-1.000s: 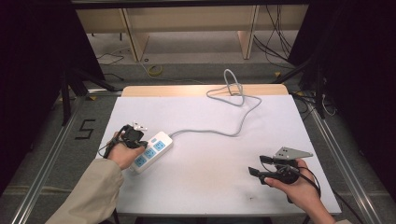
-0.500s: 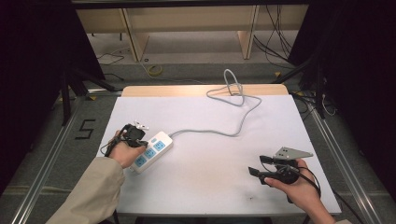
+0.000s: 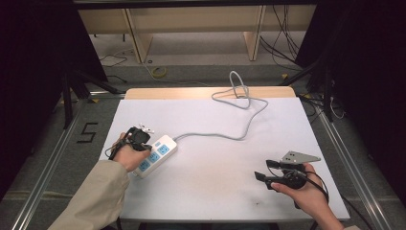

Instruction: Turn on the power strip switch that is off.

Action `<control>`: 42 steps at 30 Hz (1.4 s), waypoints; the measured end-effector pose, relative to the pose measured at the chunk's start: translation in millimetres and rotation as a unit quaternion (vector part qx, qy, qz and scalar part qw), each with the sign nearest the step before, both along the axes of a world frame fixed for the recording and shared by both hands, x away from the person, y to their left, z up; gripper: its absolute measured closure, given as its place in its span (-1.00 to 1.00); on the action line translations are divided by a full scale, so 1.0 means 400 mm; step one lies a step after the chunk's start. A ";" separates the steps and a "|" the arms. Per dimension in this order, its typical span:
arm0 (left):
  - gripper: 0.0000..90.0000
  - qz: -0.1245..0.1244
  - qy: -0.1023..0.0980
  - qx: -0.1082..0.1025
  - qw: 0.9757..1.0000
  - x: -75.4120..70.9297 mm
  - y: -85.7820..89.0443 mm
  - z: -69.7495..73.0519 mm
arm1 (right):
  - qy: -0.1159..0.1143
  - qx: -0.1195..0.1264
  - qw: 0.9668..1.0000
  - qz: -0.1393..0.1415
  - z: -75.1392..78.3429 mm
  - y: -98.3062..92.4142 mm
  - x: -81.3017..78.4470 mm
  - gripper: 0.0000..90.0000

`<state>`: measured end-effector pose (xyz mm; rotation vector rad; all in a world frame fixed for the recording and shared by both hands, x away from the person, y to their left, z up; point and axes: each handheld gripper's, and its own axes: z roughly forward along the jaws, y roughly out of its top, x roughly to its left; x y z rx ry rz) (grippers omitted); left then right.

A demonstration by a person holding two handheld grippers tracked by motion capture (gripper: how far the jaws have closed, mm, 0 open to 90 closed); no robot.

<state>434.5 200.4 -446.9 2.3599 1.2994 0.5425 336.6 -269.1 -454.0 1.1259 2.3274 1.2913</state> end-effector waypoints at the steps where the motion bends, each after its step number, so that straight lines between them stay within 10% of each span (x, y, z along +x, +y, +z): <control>1: 1.00 0.000 0.000 0.001 1.000 0.000 0.000 0.000 | 0.000 0.000 1.000 0.000 0.000 0.000 0.000 -0.29; 42: 1.00 0.001 0.002 0.004 1.000 0.001 -0.003 -0.002 | -0.001 0.000 1.000 0.001 0.001 0.001 -0.002 -0.29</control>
